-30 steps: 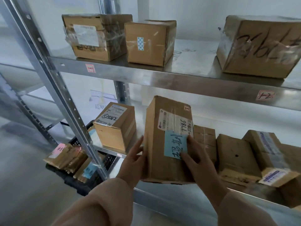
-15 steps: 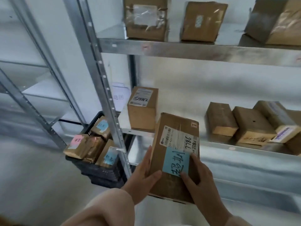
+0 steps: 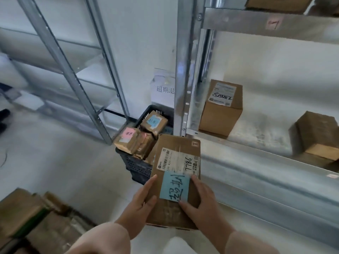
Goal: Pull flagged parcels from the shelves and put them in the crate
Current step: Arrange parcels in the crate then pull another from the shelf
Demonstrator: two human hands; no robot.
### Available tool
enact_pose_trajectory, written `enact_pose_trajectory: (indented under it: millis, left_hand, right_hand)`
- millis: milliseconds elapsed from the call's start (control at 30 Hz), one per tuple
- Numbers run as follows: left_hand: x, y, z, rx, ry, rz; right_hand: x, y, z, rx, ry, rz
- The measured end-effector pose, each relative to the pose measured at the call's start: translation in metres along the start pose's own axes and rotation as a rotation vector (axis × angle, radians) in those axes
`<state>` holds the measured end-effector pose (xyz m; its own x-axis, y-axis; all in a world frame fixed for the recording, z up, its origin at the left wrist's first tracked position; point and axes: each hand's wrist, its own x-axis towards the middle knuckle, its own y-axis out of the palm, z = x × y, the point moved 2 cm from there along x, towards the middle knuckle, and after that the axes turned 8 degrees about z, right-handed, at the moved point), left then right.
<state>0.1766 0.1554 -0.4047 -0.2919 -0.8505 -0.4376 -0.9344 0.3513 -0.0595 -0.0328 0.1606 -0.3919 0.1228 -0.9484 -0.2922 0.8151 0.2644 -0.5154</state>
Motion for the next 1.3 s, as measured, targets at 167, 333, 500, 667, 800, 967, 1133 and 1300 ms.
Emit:
enact_pose_trajectory:
  millis: [167, 333, 500, 667, 800, 967, 1133, 1300]
  left_hand:
    - [0.014, -0.051, 0.005, 0.047, -0.021, -0.112]
    - [0.036, -0.096, 0.006, 0.041, -0.033, -0.097]
    - [0.079, -0.133, 0.013, 0.017, -0.039, -0.121]
    - [0.148, -0.183, 0.021, 0.107, -0.015, -0.044]
    - [0.218, -0.210, 0.025, 0.275, 0.008, 0.008]
    - [0.303, -0.221, 0.046, 0.371, 0.019, 0.102]
    - [0.362, -0.214, 0.075, 0.457, 0.031, 0.196]
    - [0.392, -0.202, 0.104, 0.623, -0.071, 0.306]
  right_hand:
    - [0.058, 0.029, 0.027, -0.031, -0.017, 0.114]
    - [0.109, 0.043, 0.043, -0.091, -0.035, 0.200]
    - [0.157, 0.054, 0.054, -0.083, -0.021, 0.235]
    - [0.200, 0.067, 0.062, -0.101, 0.077, 0.147]
    - [0.223, 0.078, 0.056, -0.183, 0.144, 0.083]
    - [0.244, 0.089, 0.031, -0.260, 0.204, 0.085]
    - [0.252, 0.096, 0.003, -0.286, 0.291, 0.061]
    - [0.251, 0.103, -0.009, -0.260, 0.332, 0.044]
